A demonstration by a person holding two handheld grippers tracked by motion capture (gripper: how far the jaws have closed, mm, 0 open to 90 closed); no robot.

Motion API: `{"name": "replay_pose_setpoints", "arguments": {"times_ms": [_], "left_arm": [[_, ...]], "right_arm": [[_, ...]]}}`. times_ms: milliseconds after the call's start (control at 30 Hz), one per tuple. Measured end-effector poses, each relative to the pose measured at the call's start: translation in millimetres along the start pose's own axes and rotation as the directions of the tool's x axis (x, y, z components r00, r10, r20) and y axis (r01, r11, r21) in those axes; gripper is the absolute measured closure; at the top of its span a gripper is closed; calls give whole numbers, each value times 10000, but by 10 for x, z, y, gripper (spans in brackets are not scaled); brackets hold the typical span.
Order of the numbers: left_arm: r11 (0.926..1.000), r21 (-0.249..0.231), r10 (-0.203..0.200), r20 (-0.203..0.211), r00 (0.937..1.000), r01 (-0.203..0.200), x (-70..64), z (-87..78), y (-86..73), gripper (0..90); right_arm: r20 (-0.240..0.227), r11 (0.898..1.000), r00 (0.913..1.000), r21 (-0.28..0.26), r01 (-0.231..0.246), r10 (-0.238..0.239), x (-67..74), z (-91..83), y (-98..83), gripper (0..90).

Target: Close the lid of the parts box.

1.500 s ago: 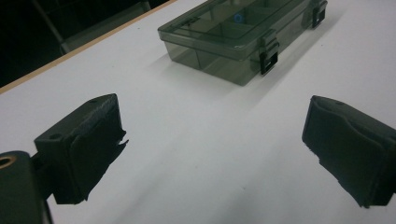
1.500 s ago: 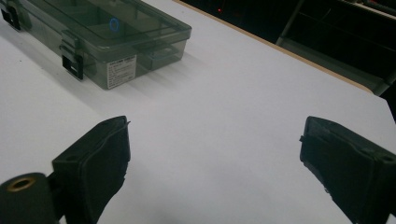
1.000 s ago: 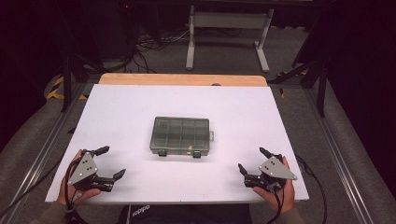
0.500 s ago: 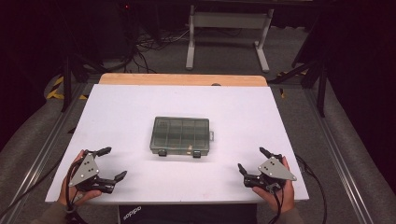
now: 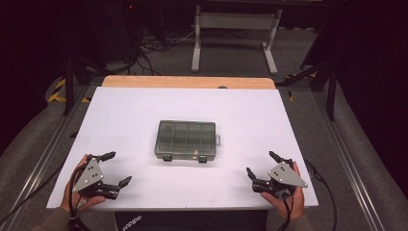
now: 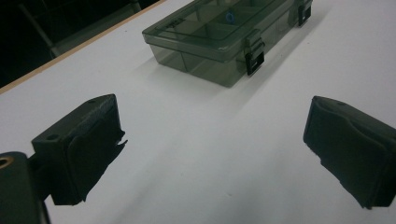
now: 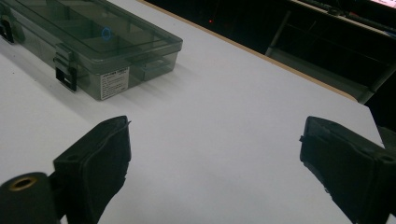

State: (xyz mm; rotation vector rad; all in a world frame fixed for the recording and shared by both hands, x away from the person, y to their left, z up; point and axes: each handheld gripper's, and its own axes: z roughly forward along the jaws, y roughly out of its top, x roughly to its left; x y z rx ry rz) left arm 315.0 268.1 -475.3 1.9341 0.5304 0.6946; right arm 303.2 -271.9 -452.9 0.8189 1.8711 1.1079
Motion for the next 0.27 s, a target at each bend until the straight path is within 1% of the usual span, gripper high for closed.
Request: {"name": "replay_pose_setpoints", "arguments": {"times_ms": [167,267], "left_arm": [[10000,82,11,-12,10000,-11,3,13,4,52],[9999,108,-6,-43,10000,6,3,16,5,52]], "right_arm": [[-82,10000,10000,17,52,-52,-3,13,-5,97],[-111,10000,9999,-35,2,-3,-9,17,-4,97]]}}
